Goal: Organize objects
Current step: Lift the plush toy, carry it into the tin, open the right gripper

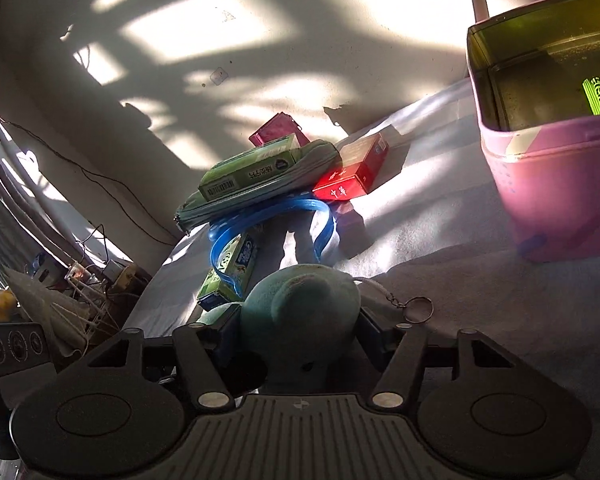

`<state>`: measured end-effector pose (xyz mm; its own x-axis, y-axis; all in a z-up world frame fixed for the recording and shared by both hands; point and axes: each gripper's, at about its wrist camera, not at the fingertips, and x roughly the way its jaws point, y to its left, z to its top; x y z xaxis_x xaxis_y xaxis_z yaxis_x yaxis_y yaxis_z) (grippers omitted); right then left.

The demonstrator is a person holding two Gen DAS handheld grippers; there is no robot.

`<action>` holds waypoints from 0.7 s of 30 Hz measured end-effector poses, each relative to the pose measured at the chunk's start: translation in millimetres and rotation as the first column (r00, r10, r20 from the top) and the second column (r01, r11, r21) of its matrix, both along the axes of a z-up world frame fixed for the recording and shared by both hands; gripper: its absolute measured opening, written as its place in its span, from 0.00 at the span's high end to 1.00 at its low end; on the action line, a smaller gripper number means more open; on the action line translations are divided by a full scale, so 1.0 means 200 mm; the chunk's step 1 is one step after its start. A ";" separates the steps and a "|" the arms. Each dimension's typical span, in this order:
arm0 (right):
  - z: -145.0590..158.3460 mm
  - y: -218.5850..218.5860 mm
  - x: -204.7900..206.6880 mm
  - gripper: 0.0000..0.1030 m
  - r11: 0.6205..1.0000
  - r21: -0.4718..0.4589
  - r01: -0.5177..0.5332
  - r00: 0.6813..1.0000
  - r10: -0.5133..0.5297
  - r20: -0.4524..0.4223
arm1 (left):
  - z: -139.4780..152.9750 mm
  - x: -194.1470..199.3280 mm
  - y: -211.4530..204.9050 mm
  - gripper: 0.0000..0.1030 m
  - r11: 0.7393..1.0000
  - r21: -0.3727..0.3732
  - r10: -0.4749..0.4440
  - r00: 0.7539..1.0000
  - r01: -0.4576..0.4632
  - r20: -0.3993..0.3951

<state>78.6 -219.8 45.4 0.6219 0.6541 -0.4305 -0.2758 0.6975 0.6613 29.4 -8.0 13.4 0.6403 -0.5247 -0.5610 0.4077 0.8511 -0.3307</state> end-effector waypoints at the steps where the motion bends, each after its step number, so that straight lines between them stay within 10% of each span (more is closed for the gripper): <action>1: 0.01 0.00 -0.01 0.49 1.000 -0.004 -0.003 1.000 0.003 0.012 | 0.01 0.00 0.00 0.40 1.000 -0.003 -0.003 1.000 0.003 -0.001; 21: 0.42 -0.47 -0.17 0.54 0.939 -0.010 0.343 0.875 -0.316 0.366 | 0.41 0.11 -0.57 0.42 0.962 0.024 -0.269 0.929 0.272 0.254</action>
<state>44.2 -314.4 128.8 0.9154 0.3601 -0.1796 -0.2276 0.8313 0.5070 51.7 -122.1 94.8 0.5928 -0.7031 -0.3927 0.6932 0.6937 -0.1956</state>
